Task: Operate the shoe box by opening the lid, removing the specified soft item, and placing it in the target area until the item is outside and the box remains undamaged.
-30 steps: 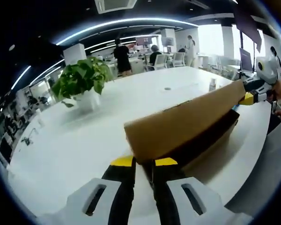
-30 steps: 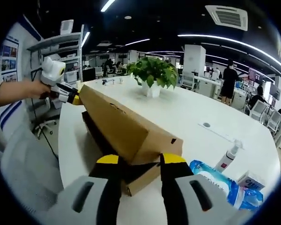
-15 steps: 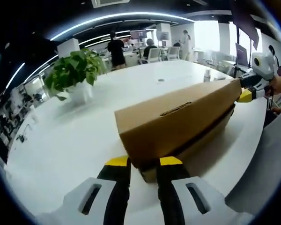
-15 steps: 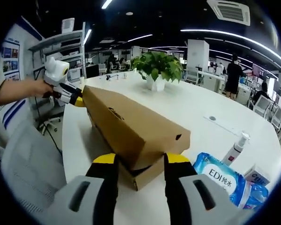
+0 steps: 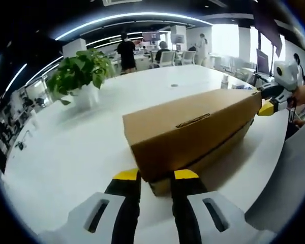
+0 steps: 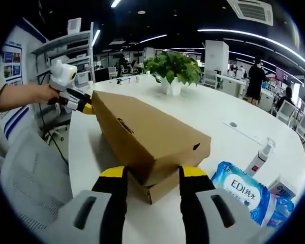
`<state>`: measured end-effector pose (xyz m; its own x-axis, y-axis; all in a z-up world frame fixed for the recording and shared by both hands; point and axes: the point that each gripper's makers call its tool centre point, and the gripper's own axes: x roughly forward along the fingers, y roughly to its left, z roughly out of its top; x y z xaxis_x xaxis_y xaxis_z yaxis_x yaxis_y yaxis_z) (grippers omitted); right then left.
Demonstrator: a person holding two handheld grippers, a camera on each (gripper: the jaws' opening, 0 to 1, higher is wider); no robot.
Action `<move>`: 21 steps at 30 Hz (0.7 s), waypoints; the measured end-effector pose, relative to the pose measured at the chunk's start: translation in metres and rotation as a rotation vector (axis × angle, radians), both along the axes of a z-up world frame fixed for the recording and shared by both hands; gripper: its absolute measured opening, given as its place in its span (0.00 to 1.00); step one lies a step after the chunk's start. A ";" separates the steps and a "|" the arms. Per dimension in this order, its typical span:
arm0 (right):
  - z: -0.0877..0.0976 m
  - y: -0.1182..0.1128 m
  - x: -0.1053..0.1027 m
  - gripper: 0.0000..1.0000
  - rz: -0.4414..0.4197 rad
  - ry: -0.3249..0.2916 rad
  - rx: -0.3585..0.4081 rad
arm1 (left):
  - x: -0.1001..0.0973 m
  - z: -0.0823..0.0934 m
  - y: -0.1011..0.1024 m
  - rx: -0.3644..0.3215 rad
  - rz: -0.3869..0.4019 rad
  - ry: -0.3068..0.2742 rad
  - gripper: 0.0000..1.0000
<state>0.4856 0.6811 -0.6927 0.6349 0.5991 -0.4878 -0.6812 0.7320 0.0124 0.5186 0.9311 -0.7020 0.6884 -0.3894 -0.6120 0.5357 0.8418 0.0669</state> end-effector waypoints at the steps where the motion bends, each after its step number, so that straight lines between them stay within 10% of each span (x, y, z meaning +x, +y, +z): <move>1: 0.000 0.000 0.000 0.38 0.000 0.000 0.000 | 0.000 0.000 0.000 0.004 -0.002 0.001 0.21; 21: 0.001 0.000 -0.002 0.37 0.004 0.009 0.006 | -0.006 -0.003 -0.006 0.023 -0.062 0.040 0.33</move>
